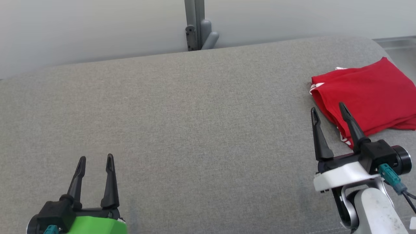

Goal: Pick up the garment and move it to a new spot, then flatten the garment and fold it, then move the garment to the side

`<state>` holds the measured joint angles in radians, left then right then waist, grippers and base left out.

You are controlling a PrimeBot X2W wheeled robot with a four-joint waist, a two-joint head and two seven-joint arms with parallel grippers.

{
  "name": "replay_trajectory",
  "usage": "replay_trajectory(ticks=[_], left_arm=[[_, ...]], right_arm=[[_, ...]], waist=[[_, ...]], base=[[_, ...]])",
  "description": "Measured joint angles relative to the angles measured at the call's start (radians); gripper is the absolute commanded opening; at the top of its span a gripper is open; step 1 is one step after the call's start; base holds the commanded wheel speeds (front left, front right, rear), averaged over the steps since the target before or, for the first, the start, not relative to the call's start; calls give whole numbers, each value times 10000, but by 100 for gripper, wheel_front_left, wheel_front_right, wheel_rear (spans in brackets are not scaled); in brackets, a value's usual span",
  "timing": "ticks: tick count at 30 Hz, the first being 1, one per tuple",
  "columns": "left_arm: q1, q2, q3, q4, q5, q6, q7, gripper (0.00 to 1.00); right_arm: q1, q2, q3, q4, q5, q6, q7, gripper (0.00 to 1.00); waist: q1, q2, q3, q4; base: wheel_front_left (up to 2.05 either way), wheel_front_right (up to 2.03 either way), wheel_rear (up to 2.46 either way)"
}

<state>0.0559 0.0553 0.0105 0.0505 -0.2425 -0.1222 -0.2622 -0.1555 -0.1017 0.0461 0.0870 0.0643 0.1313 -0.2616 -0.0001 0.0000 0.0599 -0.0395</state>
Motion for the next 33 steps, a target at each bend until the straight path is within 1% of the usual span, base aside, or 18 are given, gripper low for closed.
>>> replay_trajectory(ticks=[3,4,9,12,15,19,25,33], left_arm=[[188,-10,102,-48,171,6,0,100],[188,-10,102,-48,171,6,0,100],[641,-23,-4,-213,430,-12,0,100],[954,-40,-27,-355,460,-40,0,100],[1206,-44,-98,-470,422,-40,0,100],[1333,-42,-188,-583,481,-40,-2,100],[1443,-44,-295,-523,508,67,-2,100],[1476,-44,-360,-449,512,92,0,100]], right_arm=[[640,102,-21,-650,-8,2,0,100],[640,102,-21,-650,-8,2,0,100],[1596,150,146,-1204,-100,2,0,100],[2115,228,-84,-1381,-128,2,0,100],[2638,343,-215,-1352,-29,2,0,100],[2925,418,-153,-1145,119,2,0,100],[3056,428,-88,-989,148,2,0,100],[3101,401,-23,-997,219,2,0,100]], waist=[[0,0,-318,186],[0,0,-318,186],[0,0,-731,433],[0,0,-936,539],[0,0,-1108,627],[0,0,-1290,655],[0,0,-1463,566],[0,0,-1487,526]], base=[[0,0,0],[0,0,0],[0,0,0],[0,0,0],[0,0,0],[0,0,0],[0,0,0],[0,0,0]])
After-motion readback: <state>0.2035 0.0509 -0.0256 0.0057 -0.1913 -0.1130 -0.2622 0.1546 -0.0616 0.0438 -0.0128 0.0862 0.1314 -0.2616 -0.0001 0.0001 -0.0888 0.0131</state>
